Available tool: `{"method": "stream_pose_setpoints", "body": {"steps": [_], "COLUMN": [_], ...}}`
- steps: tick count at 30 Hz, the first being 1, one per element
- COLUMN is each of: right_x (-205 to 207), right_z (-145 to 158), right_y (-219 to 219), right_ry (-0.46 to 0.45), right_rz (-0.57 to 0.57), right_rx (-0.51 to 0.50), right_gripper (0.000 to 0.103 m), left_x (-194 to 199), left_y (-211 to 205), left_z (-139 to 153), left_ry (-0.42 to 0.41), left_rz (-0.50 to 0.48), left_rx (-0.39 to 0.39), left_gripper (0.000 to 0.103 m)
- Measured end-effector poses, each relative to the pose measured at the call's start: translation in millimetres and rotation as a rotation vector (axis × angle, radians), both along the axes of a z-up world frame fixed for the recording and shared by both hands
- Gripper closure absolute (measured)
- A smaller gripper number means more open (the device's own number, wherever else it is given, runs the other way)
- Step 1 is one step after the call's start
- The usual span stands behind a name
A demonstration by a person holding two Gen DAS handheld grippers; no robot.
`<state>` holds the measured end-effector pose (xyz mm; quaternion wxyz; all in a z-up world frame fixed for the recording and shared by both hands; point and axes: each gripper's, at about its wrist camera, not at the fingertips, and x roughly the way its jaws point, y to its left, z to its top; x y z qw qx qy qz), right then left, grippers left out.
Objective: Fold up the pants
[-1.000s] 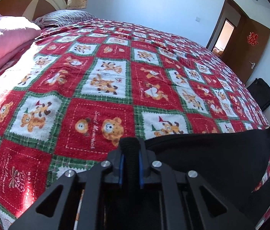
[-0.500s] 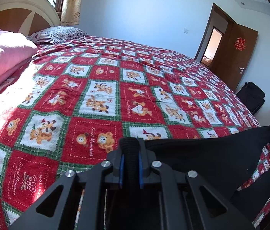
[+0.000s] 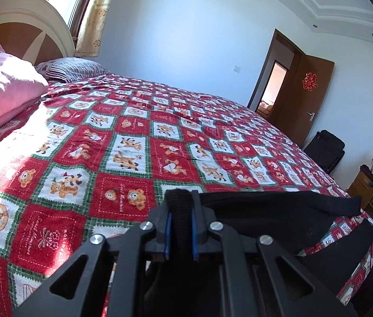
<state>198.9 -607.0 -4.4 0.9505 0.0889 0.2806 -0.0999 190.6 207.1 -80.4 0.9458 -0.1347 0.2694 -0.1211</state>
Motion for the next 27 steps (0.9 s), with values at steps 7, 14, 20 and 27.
{"method": "stream_pose_setpoints", "body": {"steps": [7, 14, 20, 27], "right_x": [-15.7, 12.9, 37.6, 49.0], "right_z": [-35.2, -58.6, -68.4, -76.4], "right_y": [5.6, 17.5, 10.3, 16.5], "right_ry": [0.157, 0.211, 0.225, 0.29], "right_rz": [0.109, 0.121, 0.117, 0.134], "right_rx": [0.053, 0.109, 0.167, 0.066], "right_gripper": [0.102, 0.036, 0.037, 0.101], "left_x": [-15.9, -16.1, -14.1, -9.7], "left_y": [-10.9, -8.6, -9.2, -11.8], "left_z": [-12.0, -11.9, -14.1, -14.7], "left_ry": [0.015, 0.018, 0.032, 0.048], "left_rz": [-0.035, -0.026, -0.022, -0.011], "left_rx": [0.035, 0.03, 0.039, 0.052], "left_gripper": [0.091, 0.091, 0.091, 0.091]}}
